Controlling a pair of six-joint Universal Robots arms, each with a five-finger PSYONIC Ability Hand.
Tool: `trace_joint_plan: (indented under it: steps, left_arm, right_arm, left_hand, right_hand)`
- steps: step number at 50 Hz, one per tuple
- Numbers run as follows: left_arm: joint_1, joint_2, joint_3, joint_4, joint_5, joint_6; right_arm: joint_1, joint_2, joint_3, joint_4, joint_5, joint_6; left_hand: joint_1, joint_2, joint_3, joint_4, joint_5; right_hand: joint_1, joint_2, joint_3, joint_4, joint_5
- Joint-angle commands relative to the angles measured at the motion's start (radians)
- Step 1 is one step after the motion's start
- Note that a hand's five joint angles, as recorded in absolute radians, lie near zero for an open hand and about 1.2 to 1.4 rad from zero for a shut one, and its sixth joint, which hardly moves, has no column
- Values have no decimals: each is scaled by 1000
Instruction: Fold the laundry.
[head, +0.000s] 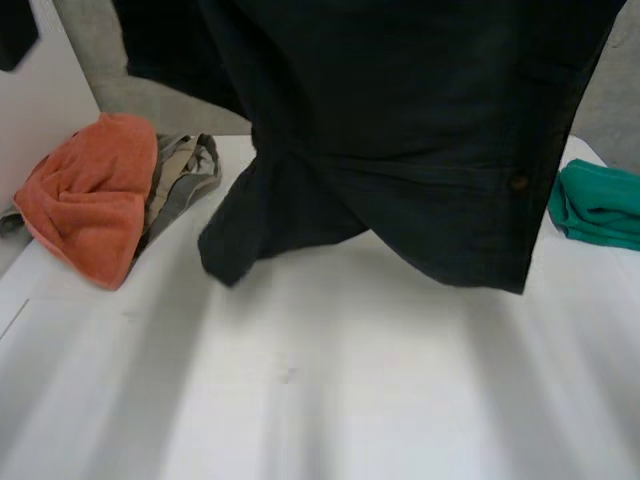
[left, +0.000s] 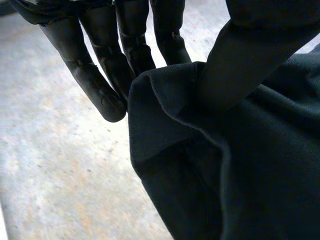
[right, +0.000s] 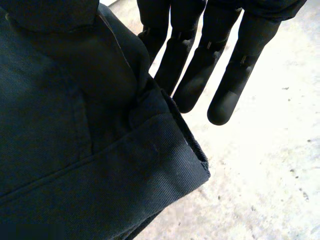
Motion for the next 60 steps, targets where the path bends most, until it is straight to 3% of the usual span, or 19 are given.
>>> trace_joint_plan:
  steps: [1, 8, 15, 23, 26, 28, 33, 39, 46, 48, 54, 60]
  left_arm:
    - [70, -13, 60, -10, 2, -26]
    - [173, -227, 139, -26, 5, -84]
    - [193, -493, 163, -24, 58, -136]
    - [181, -766, 260, 100, 49, -104]
    - [170, -817, 327, 103, 14, -64]
    - [156, -821, 353, 91, -24, -37]
    - [144, -777, 328, 82, -104, -10]
    - [135, -604, 82, 75, -141, -3]
    - [72, -418, -264, 0, -112, -1]
    - [20, -352, -408, -84, -107, -7]
    - [-85, -304, -608, -187, -112, -18]
    - [-143, -330, -674, -159, -116, -50]
  right_arm:
    - [-3, 26, -17, -13, 1, 54]
    - [62, 219, -59, -5, 25, 48]
    - [114, 480, -111, -44, 80, 0]
    - [138, 805, -250, -410, 229, -149]
    - [143, 918, -324, -556, 240, -224]
    - [144, 977, -371, -567, 237, -268]
    - [135, 956, -358, -414, 243, -243]
    - [100, 766, -182, -183, 217, -82]
    - [39, 581, 36, 79, 87, -103]
    - [7, 523, 137, 165, 25, -136]
    - [-53, 457, 350, 202, -71, -216]
    - [-86, 457, 513, 17, -116, -221]
  left_hand:
    - [259, 200, 208, 198, 244]
    - [259, 200, 208, 198, 244]
    - [259, 200, 208, 198, 244]
    - [259, 200, 208, 198, 244]
    - [-589, -648, -639, -650, -604]
    - [-962, -1022, -1013, -1023, -977]
    - [-962, -1022, -1013, -1023, -977]
    - [-962, -1022, -1013, -1023, -977]
    - [-962, -1022, -1013, -1023, -977]
    - [-877, -936, -928, -938, -892]
    - [-874, -933, -924, -935, -889]
    - [-888, -948, -939, -949, -903]
  right_hand:
    - [301, 229, 211, 202, 206]
    - [301, 229, 211, 202, 206]
    - [301, 229, 211, 202, 206]
    - [301, 229, 211, 202, 206]
    - [-911, -983, -1001, -1010, -1006]
    - [-921, -993, -1010, -1019, -1016]
    - [-921, -993, -1010, -1019, -1016]
    - [-921, -993, -1010, -1019, -1016]
    - [-921, -993, -1010, -1019, -1016]
    - [-886, -958, -975, -984, -981]
    - [-778, -849, -867, -876, -872]
    - [-719, -790, -808, -817, -813]
